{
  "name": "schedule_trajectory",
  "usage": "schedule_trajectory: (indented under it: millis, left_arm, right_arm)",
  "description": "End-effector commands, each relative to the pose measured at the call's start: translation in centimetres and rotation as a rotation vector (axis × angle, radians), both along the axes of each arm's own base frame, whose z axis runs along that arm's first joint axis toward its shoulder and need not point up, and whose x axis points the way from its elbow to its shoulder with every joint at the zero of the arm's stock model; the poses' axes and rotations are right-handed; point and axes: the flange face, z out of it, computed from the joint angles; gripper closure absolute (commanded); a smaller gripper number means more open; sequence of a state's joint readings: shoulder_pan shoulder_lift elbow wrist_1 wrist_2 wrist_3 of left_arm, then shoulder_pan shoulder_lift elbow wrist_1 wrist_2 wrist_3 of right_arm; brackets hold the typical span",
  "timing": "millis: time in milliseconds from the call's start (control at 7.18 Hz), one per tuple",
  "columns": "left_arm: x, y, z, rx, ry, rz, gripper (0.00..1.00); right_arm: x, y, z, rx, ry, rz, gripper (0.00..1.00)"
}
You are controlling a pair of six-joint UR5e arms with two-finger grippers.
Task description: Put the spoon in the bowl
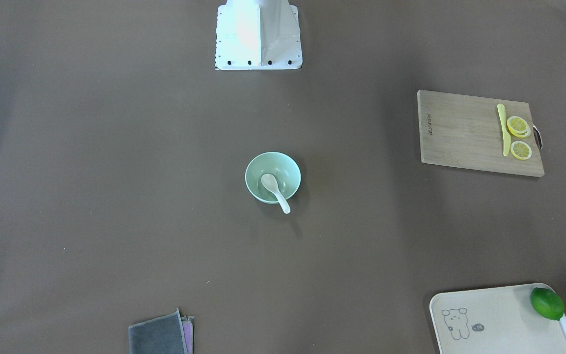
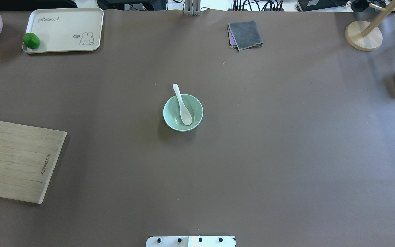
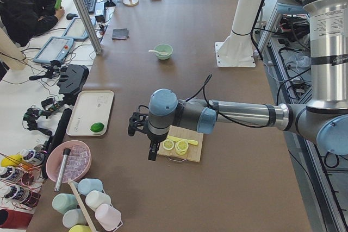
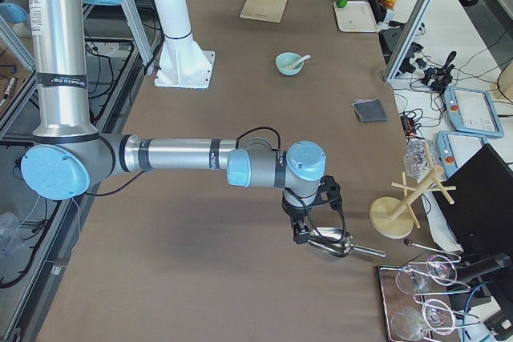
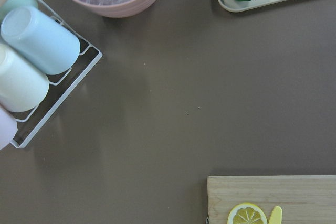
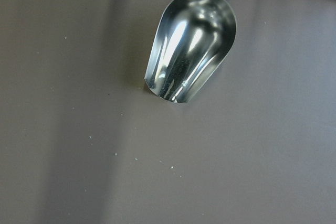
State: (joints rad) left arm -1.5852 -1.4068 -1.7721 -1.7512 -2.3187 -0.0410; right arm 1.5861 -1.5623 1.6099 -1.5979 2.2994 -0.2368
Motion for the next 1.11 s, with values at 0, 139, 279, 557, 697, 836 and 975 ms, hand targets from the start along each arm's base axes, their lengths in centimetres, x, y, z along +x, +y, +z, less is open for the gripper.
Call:
schedule_trajectory:
  millis: [0,139,279,557,697,836,975]
  left_arm:
    - [-0.92,1.04,0.91,-0.022,0.003,-0.021,0.02]
    - [-0.92,1.05,0.93,-0.024,0.003,-0.021,0.02]
    - [-1.12,1.1,1.0,-0.026,0.003,-0.027,0.02]
    - [-1.15,1.1,1.05,-0.028,-0.002,-0.028,0.02]
    - [-1.1,0.95,1.01,-0.027,-0.003,-0.028,0.02]
    - [-1.13,0.62,0.8,-0.027,-0.004,-0.031,0.02]
    - [-1.13,0.48,0.67,-0.024,-0.004,-0.031,0.02]
  right_arm:
    - [-0.13,0.02,-0.2,-0.001,-0.017,0.003,0.0]
    - [-0.09,0.04,-0.02,-0.005,-0.012,0.005,0.0]
    - [-0.17,0.06,0.08,-0.02,-0.024,0.017,0.0]
    - [-0.18,-0.03,-0.1,-0.026,-0.026,0.028,0.0]
    - [-0.18,-0.1,-0.17,-0.025,-0.026,0.028,0.0]
    - [-0.18,-0.09,-0.1,-0.026,-0.026,0.028,0.0]
    - [-0.17,-0.08,0.06,-0.029,-0.024,0.028,0.0]
